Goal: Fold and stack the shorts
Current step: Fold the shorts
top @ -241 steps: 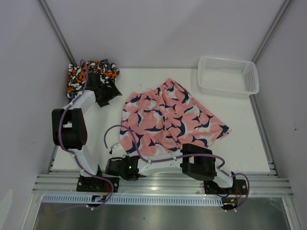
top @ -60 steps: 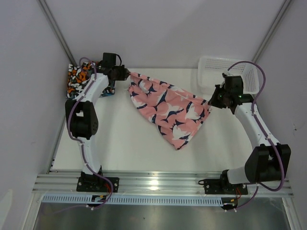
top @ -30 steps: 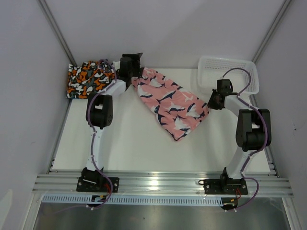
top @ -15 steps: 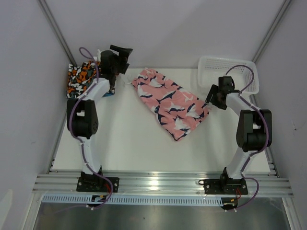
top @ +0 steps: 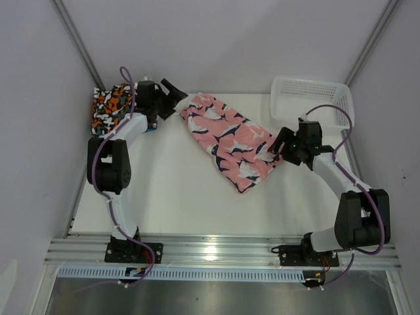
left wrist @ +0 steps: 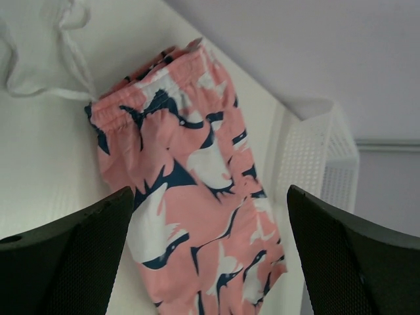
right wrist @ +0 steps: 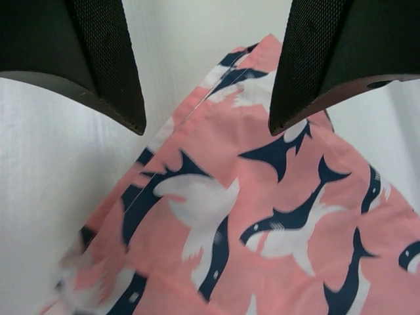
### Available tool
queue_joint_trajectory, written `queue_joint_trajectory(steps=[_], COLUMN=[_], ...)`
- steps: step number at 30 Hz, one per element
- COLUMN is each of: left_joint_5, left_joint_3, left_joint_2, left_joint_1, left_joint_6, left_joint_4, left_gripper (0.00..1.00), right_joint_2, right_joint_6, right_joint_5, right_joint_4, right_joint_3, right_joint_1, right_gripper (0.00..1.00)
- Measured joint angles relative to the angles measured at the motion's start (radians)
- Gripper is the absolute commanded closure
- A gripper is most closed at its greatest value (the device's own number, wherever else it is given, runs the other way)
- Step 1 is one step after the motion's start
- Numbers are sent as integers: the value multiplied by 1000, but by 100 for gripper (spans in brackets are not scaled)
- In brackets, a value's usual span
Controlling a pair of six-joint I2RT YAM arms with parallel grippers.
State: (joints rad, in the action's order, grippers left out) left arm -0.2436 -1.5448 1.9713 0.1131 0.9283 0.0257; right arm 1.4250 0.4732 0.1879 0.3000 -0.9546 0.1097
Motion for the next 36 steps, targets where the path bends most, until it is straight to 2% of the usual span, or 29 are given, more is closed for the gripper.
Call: queue_joint_trajectory(steps=[5,7,8,9,12,18,20,21,24,27,32,36], left_joint_5=[-54,-61,-63,-68,-77,-102,-113,-119,-154,-161,-172,-179], left_joint_3=[10,27,31,36,43,20,6,-3,-45,-53,-1,147], left_joint_2=[64,70,71,71,77,174,223,249,286,294,285,193], left_joint_1=[1,1,1,1,1,1,1,1,0,0,0,0], left_joint_6=[-64,-92,-96,-103,-121,-128,-127,-126,-117,-117,-114,-105], left_joint_4=[9,14,16,14,12,-21,-31,-31,-59,-69,-126,-175], left_gripper=[1,1,1,1,1,1,1,1,1,1,1,1], right_joint_2=[-10,-8,-3,11,92,315,378,407,473,512,487,379], right_joint_6=[64,80,88,96,104,112,118,121,133,144,185,196], right_joint_5=[18,20,20,21,24,28,33,38,58,69,100,91], right_joint_4=[-42,-79,-97,-105,-133,-185,-203,-212,-229,-238,-317,-348], right_joint_3=[45,42,40,27,-42,-248,-292,-305,-308,-272,-104,40], right_joint_1=[112,174,199,229,290,359,373,378,389,396,397,402], right_gripper=[29,35,35,40,50,55,62,69,78,85,88,88])
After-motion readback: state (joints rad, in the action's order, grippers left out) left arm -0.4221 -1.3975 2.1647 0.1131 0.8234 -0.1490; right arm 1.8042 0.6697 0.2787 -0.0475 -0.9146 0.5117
